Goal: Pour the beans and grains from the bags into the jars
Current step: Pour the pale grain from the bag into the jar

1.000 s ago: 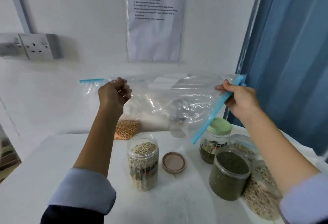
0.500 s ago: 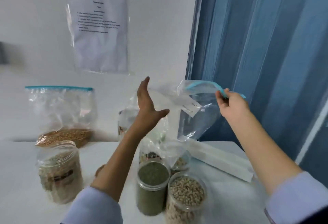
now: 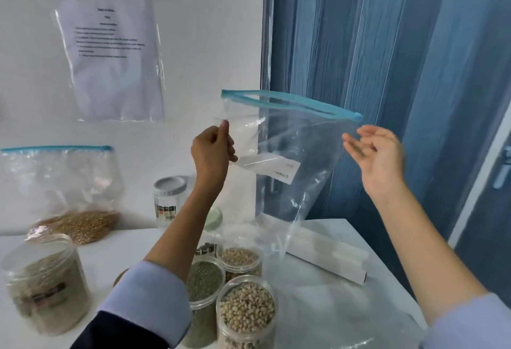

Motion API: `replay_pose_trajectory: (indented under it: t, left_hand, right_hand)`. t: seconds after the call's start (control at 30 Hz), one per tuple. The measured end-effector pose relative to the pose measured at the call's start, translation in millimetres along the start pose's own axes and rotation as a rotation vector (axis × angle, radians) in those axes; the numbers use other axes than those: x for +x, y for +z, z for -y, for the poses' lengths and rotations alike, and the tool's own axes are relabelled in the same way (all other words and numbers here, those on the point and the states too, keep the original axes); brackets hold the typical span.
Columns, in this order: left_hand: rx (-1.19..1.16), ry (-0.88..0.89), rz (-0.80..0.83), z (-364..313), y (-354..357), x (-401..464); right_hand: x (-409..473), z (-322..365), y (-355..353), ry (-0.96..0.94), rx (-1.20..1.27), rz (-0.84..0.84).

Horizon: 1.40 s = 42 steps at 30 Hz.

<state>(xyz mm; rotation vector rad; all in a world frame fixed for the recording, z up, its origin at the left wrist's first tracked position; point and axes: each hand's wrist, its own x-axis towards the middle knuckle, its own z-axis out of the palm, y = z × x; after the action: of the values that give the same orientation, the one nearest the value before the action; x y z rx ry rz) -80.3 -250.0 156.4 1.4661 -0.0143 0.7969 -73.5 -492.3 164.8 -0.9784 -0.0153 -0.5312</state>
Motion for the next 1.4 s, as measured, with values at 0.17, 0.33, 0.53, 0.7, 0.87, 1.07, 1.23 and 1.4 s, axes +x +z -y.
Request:
replay_pose_trajectory:
  t: [0.17, 0.33, 0.53, 0.7, 0.87, 1.07, 1.23, 1.4]
  left_hand:
    - [-0.054, -0.127, -0.060, -2, 7, 13]
    - [-0.074, -0.241, -0.024, -7, 14, 18]
    - [-0.072, -0.301, 0.067, -7, 23, 10]
    - [-0.025, -0.267, 0.130, 6, 42, 0]
    - [0.077, -0.327, 0.139, 38, 56, -23]
    - [0.483, -0.311, 0.149, 86, 52, -61]
    - [1.050, -0.135, 0.224, 88, 59, -92]
    - [1.030, -0.175, 0.515, 94, 80, -119]
  right_hand:
    - [1, -22, -13, -0.146, -0.427, 0.018]
    - [-4, -34, -10, -0.074, -0.361, 0.298]
    - [18, -17, -19, -0.135, -0.411, 0.176]
    - [44, 3, -46, -0.120, -0.559, 0.135]
    - [49, 1, -91, 0.051, -0.754, 0.205]
    - [39, -49, -140, 0.229, -0.817, 0.280]
    - [20, -100, -167, 0.364, -0.875, 0.320]
    - [18, -121, -186, 0.374, -0.972, 0.367]
